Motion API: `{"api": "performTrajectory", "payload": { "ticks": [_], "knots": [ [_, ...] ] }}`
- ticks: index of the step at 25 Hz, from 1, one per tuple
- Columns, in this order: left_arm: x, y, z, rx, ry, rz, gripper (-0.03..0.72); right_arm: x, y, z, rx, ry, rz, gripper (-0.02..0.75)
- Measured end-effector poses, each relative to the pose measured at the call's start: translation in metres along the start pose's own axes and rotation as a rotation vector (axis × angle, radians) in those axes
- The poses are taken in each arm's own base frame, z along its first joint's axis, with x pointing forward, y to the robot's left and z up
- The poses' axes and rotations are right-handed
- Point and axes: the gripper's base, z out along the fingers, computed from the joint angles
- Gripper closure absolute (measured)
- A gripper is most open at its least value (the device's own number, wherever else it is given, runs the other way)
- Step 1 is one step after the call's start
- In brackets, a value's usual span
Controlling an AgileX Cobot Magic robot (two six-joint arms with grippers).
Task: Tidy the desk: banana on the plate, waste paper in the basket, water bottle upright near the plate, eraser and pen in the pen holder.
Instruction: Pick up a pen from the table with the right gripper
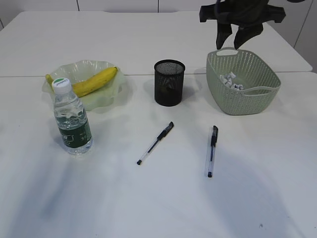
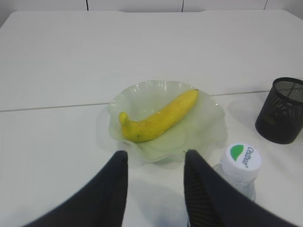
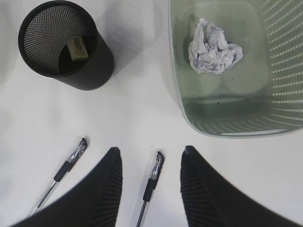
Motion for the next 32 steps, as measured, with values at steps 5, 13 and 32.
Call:
{"api": "performTrajectory", "payload": {
  "ticks": [5, 13, 32],
  "knots": [
    [0.000, 0.000, 0.000, -0.001, 0.004, 0.000, 0.412, 0.007, 0.000, 0.007, 0.004, 0.036, 0.021, 0.435],
    [0.003, 0.001, 0.000, -0.007, 0.034, 0.000, 0.412, 0.035, -0.002, 0.037, 0.021, 0.183, 0.028, 0.436],
    [0.004, 0.001, 0.000, -0.008, 0.040, 0.000, 0.412, 0.065, 0.002, 0.100, 0.029, 0.374, 0.072, 0.436]
  ]
}}
